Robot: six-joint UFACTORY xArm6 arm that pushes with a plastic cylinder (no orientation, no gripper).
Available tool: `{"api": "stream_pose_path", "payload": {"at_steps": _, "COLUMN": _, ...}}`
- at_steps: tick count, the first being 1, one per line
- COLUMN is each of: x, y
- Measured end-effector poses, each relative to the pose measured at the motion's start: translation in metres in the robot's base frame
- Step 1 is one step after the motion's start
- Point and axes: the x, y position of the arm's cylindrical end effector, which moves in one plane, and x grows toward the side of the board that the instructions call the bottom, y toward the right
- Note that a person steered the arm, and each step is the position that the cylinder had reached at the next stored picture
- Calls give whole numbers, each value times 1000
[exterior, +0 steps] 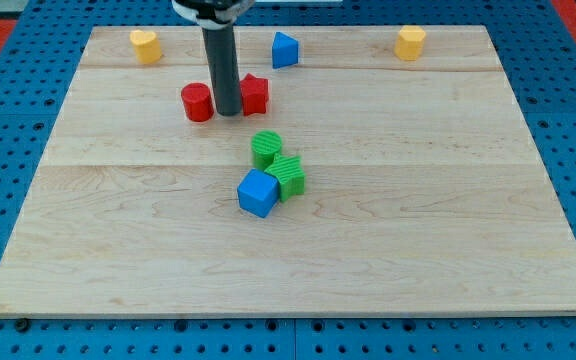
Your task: Move the red circle towards the center left
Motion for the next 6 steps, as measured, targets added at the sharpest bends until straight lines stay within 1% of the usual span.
{"api": "stream_pose_path", "payload": {"at_steps": 2, "x": -2, "y": -67}}
{"api": "stream_pose_path", "payload": {"at_steps": 3, "x": -27, "y": -60}}
{"api": "stream_pose_path", "payload": {"at_steps": 4, "x": -30, "y": -97}}
{"api": "stream_pose_path", "payload": {"at_steps": 5, "x": -39, "y": -114}}
{"api": "stream_pose_path", "payload": {"at_steps": 6, "x": -14, "y": -114}}
